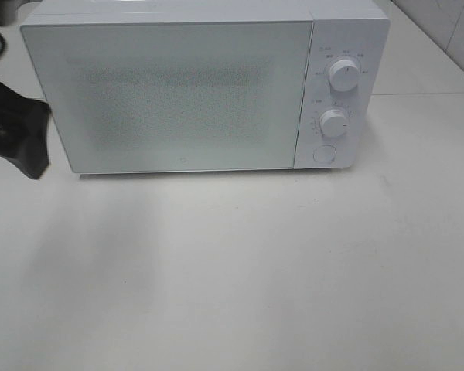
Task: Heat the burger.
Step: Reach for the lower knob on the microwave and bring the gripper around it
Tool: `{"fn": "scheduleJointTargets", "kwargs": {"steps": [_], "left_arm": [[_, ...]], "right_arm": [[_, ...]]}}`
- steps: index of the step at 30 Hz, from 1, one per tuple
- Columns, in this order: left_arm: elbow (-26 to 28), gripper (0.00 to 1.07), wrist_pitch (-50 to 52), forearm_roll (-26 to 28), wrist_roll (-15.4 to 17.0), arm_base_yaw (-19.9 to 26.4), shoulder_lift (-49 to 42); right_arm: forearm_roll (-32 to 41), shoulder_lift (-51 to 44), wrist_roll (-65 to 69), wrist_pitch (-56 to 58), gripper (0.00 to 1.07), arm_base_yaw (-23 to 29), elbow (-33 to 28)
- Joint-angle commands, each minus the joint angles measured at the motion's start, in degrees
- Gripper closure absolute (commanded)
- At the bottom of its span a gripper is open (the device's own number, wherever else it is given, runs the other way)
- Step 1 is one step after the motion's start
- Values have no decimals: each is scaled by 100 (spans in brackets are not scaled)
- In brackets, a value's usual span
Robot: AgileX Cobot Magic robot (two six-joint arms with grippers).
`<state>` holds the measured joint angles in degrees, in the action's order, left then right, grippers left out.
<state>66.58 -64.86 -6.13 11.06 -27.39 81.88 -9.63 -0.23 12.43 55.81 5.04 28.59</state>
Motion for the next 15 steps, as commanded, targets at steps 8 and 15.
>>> {"fn": "scheduleJointTargets", "kwargs": {"steps": [8,15], "left_arm": [[-1398,8,-120,252,-172,1444,-2206],[-2492,8,-34,401,-172,1513,-3736]], "right_arm": [[-23,-160,23,-46,32,-52,-11],[-23,-160,23,-46,32,-52,-11]]}}
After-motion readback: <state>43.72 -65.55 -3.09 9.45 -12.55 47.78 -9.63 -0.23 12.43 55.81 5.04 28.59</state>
